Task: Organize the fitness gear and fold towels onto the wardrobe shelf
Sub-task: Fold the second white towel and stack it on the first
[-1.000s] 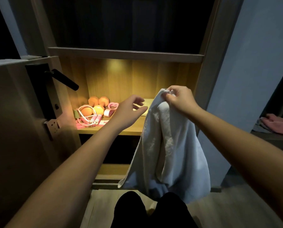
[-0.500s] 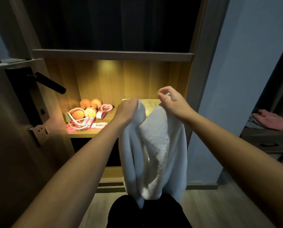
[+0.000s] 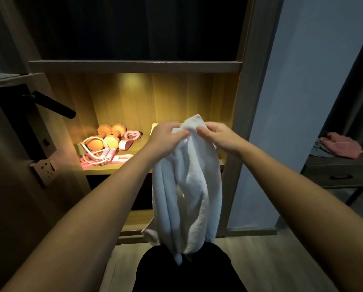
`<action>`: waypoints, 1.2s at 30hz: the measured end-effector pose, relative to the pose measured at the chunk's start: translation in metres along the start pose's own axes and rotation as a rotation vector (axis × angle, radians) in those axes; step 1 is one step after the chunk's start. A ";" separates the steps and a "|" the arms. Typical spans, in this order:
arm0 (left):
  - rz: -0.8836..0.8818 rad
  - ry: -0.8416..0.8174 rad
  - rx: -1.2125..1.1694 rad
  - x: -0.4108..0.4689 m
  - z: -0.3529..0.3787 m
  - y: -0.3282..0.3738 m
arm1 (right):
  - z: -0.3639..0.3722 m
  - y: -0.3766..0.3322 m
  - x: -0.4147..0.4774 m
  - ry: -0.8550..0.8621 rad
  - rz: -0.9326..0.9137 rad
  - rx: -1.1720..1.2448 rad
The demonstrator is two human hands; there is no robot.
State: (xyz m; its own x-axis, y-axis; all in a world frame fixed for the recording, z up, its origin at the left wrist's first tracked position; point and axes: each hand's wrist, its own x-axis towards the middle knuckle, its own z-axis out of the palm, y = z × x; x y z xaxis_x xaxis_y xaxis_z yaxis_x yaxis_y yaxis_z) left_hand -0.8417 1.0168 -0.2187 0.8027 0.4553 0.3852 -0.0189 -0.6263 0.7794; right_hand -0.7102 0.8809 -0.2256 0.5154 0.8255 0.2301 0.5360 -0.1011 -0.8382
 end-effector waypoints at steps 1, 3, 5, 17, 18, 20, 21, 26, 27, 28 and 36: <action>0.005 0.032 -0.008 0.000 -0.003 -0.001 | -0.003 0.007 -0.003 -0.091 0.066 0.028; 0.011 0.088 -0.019 0.002 -0.008 -0.002 | -0.009 0.021 -0.009 -0.214 0.177 0.062; 0.020 0.138 -0.038 0.004 -0.013 -0.001 | -0.010 0.035 -0.013 -0.304 0.236 -0.060; -0.036 0.387 -0.047 0.015 -0.023 0.001 | 0.001 0.124 -0.052 -0.220 0.407 -0.507; -0.045 0.395 -0.050 0.016 -0.023 0.000 | 0.002 0.129 -0.056 -0.204 0.411 -0.499; -0.061 0.403 -0.054 0.017 -0.023 -0.001 | 0.006 0.140 -0.064 -0.213 0.417 -0.518; -0.065 0.404 -0.053 0.018 -0.024 -0.002 | 0.008 0.146 -0.068 -0.225 0.416 -0.548; -0.086 0.412 -0.035 0.017 -0.027 -0.008 | 0.008 0.178 -0.090 -0.207 0.521 -0.649; -0.090 0.425 -0.039 0.018 -0.029 -0.009 | 0.005 0.186 -0.096 -0.198 0.571 -0.667; -0.095 0.438 -0.042 0.018 -0.031 -0.011 | 0.003 0.194 -0.103 -0.179 0.632 -0.677; -0.114 0.442 -0.004 0.021 -0.034 -0.019 | 0.006 0.227 -0.125 0.102 0.816 -0.606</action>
State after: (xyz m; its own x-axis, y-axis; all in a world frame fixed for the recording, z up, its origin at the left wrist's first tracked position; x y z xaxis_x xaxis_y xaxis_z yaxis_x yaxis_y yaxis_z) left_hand -0.8452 1.0598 -0.2085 0.4681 0.7481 0.4703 0.0519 -0.5546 0.8305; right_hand -0.6567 0.7580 -0.4476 0.9141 0.3309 -0.2342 0.2298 -0.8988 -0.3732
